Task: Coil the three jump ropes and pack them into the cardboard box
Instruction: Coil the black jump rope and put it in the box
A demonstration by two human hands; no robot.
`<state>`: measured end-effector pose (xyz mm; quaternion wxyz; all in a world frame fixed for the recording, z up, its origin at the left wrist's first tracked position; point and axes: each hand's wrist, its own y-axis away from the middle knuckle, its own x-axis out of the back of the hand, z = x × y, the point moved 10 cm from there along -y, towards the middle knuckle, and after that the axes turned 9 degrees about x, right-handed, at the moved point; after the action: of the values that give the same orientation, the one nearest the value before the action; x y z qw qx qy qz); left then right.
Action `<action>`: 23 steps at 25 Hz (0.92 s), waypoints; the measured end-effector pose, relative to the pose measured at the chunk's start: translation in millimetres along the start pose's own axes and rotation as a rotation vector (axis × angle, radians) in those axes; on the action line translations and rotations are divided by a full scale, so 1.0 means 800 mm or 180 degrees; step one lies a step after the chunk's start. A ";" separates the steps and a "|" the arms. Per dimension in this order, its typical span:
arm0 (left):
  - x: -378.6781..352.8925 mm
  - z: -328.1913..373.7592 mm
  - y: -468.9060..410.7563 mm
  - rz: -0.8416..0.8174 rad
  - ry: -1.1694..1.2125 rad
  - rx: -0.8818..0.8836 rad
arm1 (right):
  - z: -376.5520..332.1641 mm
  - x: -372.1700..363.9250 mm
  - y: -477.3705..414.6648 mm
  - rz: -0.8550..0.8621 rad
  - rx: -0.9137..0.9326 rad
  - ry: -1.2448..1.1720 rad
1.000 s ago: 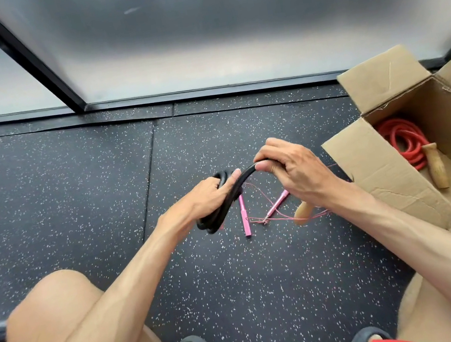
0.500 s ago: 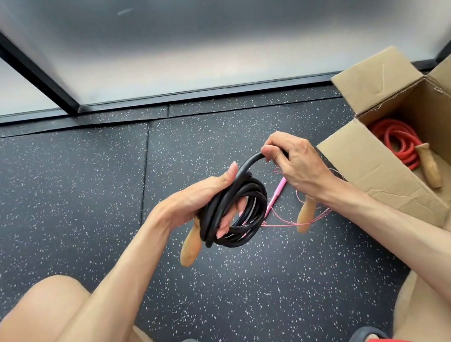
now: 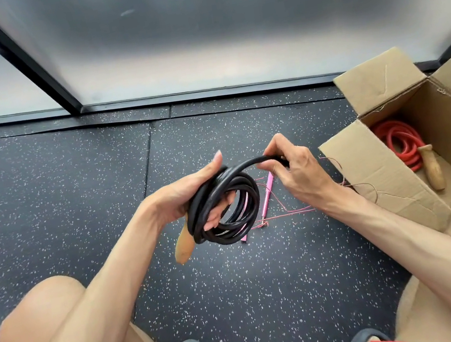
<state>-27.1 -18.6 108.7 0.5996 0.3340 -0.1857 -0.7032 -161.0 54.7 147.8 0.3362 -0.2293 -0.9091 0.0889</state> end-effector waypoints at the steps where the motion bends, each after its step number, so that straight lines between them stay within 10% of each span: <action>1: 0.001 0.003 0.002 -0.0043 -0.0001 -0.0029 | -0.002 -0.001 0.001 -0.0014 0.0045 0.0028; 12: -0.042 0.027 0.006 -0.0871 0.0428 -0.0482 | 0.019 -0.015 0.008 -0.0022 -0.0596 -0.0783; 23: 0.013 0.061 0.006 0.0517 0.1121 -0.1352 | 0.063 -0.087 0.044 -0.0835 -0.1637 -0.1726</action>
<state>-58.1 -36.2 143.5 0.7335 0.3020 0.0465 -0.6071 -134.7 51.7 58.9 0.0240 -0.1561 -0.9791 -0.1281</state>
